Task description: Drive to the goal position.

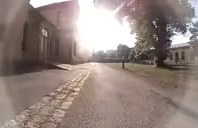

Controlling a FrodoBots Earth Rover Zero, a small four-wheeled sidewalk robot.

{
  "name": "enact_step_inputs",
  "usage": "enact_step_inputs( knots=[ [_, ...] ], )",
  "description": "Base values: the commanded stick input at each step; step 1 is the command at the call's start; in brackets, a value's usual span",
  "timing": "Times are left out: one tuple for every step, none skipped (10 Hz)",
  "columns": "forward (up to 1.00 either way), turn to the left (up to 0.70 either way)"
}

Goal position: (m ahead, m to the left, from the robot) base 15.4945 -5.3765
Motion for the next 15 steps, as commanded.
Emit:
enact_step_inputs(
  knots=[
    [0.44,0.02],
    [0.44,0.02],
    [0.44,0.02],
    [0.44,0.02],
    [0.44,0.02],
    [0.44,0.02],
    [0.44,0.02],
    [0.44,0.02],
    [0.44,0.02],
    [0.44,0.02],
    [0.44,0.02],
    [0.44,0.02],
    [0.44,0.02],
    [0.44,0.02],
    [0.44,0.02]
  ],
)
